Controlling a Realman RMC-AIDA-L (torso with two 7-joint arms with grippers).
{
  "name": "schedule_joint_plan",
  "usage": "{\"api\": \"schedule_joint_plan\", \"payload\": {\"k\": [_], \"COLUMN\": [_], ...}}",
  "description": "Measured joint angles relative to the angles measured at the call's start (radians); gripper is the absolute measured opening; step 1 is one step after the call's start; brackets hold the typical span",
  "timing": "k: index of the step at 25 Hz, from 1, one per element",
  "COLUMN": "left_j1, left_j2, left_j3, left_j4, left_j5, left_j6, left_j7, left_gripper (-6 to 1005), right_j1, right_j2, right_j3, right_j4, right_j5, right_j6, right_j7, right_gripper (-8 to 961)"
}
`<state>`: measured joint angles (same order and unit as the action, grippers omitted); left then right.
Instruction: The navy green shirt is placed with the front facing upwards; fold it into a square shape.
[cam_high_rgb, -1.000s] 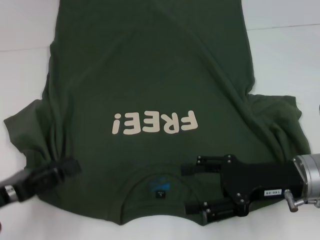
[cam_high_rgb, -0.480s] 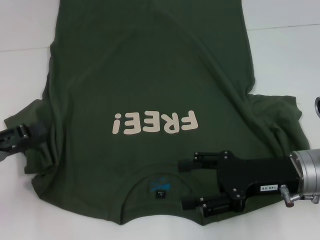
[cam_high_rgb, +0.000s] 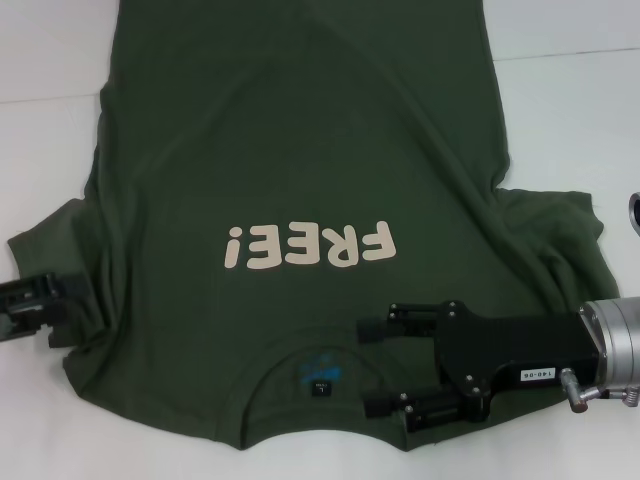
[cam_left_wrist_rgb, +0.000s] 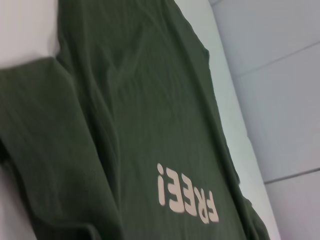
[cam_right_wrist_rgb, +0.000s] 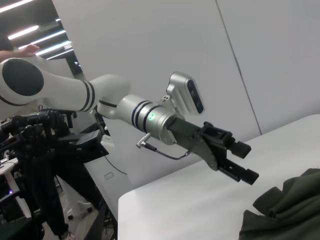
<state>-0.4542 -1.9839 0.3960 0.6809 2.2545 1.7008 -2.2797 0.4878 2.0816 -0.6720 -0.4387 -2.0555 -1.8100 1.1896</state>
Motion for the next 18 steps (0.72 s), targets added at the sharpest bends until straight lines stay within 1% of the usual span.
{"api": "schedule_joint_plan", "payload": {"k": [4,10,18], "left_j1": [-0.008,-0.025,-0.027], "left_j2": [0.002,0.009,0.01], "left_j3": [0.011,0.009,0.004], "left_j4": [0.027,0.048,0.05], "left_j5": [0.005,0.084,0.09], "left_j6": [-0.018,-0.035,-0.051], "left_j7": [-0.029,-0.059,-0.063], "left_gripper": [780,779,779], "right_j1": [0.0,0.0,0.0], "right_j2": [0.0,-0.001,0.0], "right_j3": [0.0,0.0,0.002], "right_j4": [0.0,0.0,0.0], "right_j5": [0.0,0.0,0.0], "right_j6": [0.0,0.003,0.014], "right_j7": [0.0,0.001,0.001], "right_gripper": [880,880,880]}}
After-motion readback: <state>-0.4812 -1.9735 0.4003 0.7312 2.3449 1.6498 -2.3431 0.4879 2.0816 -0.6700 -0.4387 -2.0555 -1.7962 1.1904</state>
